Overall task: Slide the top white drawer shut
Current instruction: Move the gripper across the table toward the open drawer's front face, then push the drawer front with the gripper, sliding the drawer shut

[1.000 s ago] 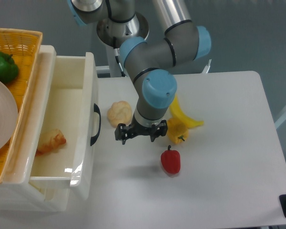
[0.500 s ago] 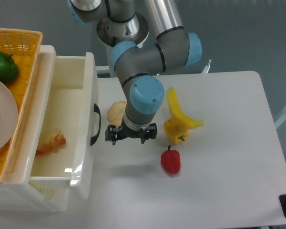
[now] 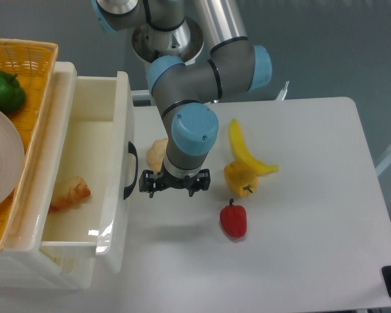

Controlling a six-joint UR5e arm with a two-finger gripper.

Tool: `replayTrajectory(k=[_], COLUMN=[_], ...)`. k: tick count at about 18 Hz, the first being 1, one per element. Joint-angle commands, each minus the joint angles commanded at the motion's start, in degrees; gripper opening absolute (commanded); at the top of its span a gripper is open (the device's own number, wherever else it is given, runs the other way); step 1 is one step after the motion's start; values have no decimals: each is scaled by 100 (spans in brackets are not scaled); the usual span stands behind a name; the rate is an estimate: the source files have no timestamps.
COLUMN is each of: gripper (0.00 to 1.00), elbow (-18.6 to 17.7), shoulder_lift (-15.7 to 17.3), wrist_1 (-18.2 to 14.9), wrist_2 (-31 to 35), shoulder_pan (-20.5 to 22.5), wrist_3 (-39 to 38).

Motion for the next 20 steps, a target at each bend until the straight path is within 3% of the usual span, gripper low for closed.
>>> replayTrajectory(k=[20], gripper=[100], elbow=[70], shoulder_lift=[18], wrist_1=[0], wrist_2=[-35], shoulder_pan=[-263], wrist_3=[61])
